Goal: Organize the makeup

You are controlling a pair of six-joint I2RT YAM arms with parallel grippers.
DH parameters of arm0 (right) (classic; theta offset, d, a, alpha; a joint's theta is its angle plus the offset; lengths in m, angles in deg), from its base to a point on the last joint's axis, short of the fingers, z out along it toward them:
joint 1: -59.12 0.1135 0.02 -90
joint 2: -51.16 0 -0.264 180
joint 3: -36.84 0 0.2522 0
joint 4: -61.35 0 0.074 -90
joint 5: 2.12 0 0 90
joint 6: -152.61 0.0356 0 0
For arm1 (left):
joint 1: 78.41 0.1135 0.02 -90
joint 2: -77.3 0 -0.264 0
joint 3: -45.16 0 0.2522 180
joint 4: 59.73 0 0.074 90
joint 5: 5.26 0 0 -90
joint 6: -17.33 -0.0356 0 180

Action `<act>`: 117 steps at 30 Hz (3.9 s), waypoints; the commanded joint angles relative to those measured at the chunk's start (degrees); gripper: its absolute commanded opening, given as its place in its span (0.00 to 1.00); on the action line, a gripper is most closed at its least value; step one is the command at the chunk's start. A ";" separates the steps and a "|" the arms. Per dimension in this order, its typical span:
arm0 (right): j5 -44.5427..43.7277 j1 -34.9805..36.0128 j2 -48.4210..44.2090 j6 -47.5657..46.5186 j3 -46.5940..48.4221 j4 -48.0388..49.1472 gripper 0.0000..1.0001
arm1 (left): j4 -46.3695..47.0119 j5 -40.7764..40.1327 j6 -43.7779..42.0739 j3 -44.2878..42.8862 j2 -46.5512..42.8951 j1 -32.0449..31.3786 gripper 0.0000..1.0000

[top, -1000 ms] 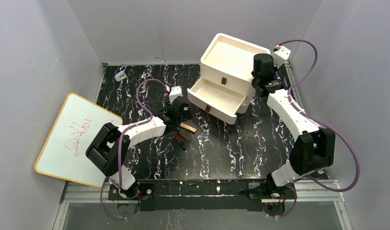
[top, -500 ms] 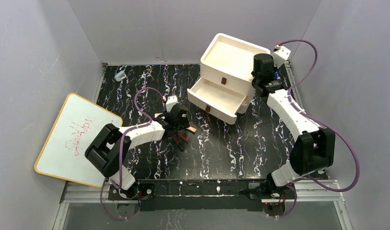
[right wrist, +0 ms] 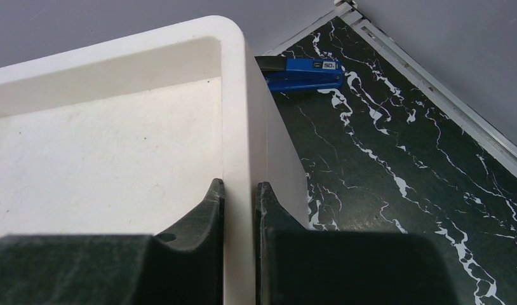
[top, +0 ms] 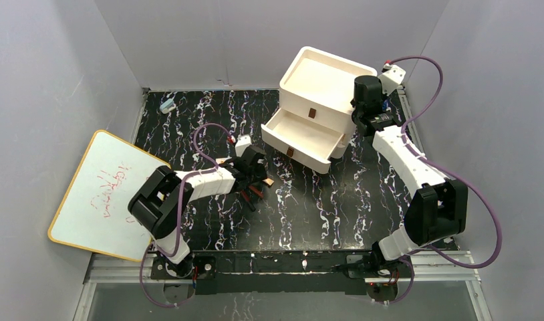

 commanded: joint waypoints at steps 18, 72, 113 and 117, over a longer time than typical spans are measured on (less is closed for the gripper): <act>7.11 0.69 4.01 -0.28 -7.27 -21.01 0.01 | 1.26 -0.79 -3.54 -6.05 3.04 0.39 0.00; 6.89 0.69 3.74 -0.19 -6.29 -22.52 0.01 | 11.27 2.80 20.92 -29.06 5.57 0.40 0.63; 8.15 0.70 3.57 -0.44 -7.84 -21.95 0.01 | -21.46 7.56 -21.78 -8.78 -0.19 16.91 0.98; 8.34 0.70 3.67 -0.52 -7.81 -21.87 0.01 | -20.31 9.02 -22.13 -8.11 2.65 17.68 0.99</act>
